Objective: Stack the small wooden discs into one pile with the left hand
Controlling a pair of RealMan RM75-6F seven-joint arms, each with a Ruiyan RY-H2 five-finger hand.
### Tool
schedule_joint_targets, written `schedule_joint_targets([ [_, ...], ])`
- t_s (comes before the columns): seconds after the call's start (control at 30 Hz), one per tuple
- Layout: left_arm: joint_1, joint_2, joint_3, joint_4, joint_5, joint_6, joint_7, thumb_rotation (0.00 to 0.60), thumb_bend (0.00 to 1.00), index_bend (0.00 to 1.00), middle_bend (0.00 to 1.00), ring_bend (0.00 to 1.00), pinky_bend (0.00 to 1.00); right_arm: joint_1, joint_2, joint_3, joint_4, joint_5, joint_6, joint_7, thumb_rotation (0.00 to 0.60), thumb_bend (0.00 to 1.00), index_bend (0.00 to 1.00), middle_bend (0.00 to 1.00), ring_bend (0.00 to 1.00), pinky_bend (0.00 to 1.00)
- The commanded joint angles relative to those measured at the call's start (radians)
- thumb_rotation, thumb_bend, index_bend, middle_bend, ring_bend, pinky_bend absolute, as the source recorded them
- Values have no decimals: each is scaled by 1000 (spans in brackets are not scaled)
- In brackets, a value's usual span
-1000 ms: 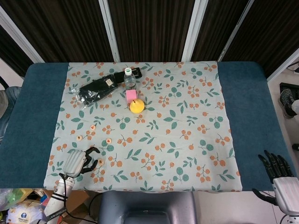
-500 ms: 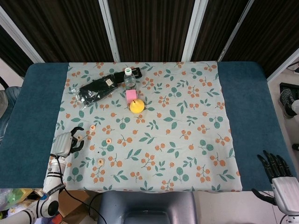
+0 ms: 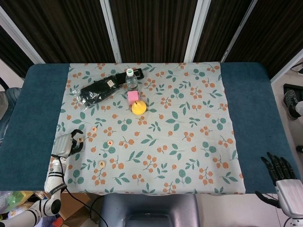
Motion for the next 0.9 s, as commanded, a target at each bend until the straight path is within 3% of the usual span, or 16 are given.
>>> schedule_joint_targets([
  [0.03, -1, -6, 2, 13, -1, -5, -2, 600, 413, 370, 1000, 1000, 1000, 0, -1, 1, 0, 1, 0, -1, 600, 102, 0, 0, 0, 0],
  [0.9, -8, -31, 1, 66, -7, -25, -12, 600, 413, 488, 1000, 1000, 1000, 0, -1, 2, -1, 3, -1, -3, 600, 102, 0, 0, 0, 0],
])
